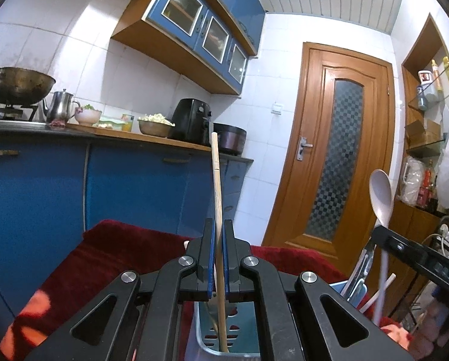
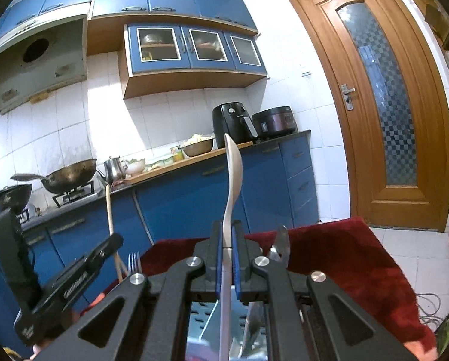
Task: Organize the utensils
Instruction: 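Lift the chopstick and white spoon over the blue holder and open both tools, then pull both open tools back and lower them toward the two silver forks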
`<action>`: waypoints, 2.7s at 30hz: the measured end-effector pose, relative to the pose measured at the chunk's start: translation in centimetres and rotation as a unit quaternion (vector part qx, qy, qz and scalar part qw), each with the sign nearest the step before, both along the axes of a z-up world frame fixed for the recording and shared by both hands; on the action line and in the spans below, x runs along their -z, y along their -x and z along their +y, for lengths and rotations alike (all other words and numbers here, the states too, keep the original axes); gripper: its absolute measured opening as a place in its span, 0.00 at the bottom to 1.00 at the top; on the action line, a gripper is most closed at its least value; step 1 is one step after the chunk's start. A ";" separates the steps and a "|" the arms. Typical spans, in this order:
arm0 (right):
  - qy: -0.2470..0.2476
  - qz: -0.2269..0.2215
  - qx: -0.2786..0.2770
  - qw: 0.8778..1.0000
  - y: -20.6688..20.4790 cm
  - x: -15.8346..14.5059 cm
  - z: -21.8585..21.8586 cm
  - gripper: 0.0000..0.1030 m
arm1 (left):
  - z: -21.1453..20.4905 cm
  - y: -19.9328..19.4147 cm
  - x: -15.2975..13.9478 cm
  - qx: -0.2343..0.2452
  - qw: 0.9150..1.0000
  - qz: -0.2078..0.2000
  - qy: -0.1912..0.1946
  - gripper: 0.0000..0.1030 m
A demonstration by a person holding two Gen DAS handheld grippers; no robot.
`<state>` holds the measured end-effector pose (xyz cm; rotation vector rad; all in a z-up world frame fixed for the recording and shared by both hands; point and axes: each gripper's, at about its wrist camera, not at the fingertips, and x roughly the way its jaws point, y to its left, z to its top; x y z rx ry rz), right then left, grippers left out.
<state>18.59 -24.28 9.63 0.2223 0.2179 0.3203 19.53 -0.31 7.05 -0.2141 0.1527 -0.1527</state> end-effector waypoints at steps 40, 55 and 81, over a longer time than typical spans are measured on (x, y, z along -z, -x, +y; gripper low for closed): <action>0.056 0.040 -0.002 0.998 7.8 -0.2 1.9 0.34 | 0.6 6.6 -1.7 0.048 0.992 0.111 -0.024 0.29; 0.053 0.114 0.029 0.992 12.7 1.8 0.3 0.34 | 0.9 10.2 0.6 0.061 0.979 0.191 -0.042 0.29; 0.019 0.209 0.054 0.976 14.5 7.1 -3.1 0.38 | -0.6 8.5 7.6 0.121 0.930 0.345 -0.040 0.29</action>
